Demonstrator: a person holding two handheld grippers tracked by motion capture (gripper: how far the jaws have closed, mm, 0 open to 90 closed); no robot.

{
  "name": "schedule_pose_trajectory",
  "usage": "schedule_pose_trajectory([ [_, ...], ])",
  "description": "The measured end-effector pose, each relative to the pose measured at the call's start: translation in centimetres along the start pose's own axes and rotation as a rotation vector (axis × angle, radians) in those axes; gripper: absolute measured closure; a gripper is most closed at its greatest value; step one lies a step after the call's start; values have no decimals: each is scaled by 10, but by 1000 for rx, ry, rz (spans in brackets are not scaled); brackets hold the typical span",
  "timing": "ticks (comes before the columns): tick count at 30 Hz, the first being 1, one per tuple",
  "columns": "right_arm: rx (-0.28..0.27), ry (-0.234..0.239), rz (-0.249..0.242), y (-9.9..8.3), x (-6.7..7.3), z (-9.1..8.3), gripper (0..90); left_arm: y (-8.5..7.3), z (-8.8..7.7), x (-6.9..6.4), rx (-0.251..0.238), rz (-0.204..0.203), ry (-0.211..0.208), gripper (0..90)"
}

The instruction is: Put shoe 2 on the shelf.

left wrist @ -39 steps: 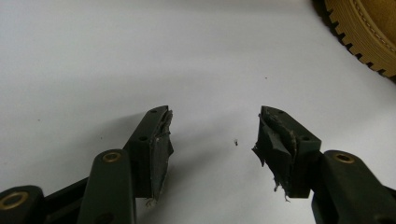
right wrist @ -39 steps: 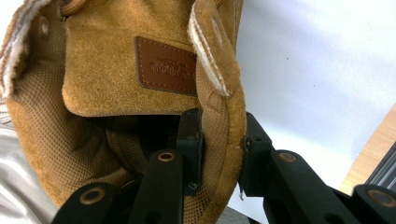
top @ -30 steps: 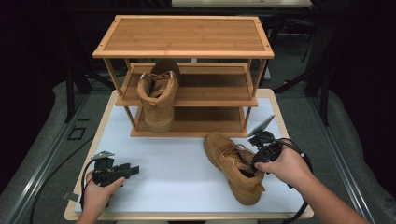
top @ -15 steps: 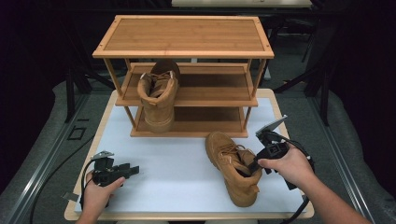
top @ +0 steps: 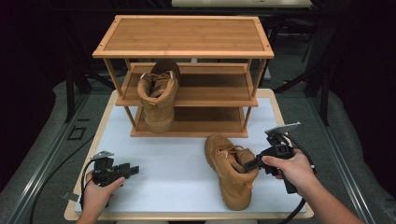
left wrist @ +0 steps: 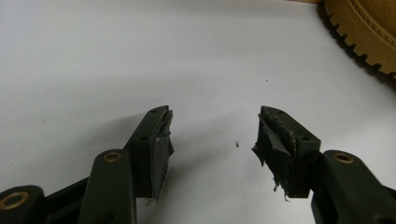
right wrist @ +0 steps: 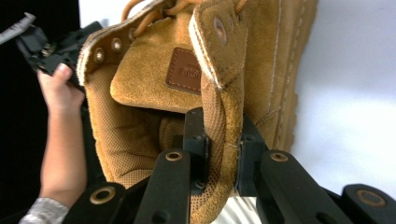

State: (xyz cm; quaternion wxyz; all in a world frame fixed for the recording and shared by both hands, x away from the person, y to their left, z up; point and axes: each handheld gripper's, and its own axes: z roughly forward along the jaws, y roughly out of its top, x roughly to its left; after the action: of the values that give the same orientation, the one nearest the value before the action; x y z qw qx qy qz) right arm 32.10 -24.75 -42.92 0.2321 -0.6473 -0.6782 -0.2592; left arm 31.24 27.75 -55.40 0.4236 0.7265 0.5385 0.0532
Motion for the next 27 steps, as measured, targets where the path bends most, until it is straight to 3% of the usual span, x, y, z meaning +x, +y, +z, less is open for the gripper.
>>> schedule_pose_trajectory([
  [5,-11,82,24,-4,2,0,788,0,0,-1,-3,11,1,446],
  [10,-39,149,11,-9,7,-4,789,1,0,-3,-2,19,-4,451],
  [16,-38,150,-8,-10,33,-21,788,0,1,-3,4,16,-1,454],
  [27,-101,133,-93,-11,81,-71,788,0,0,-1,-6,11,4,454],
])
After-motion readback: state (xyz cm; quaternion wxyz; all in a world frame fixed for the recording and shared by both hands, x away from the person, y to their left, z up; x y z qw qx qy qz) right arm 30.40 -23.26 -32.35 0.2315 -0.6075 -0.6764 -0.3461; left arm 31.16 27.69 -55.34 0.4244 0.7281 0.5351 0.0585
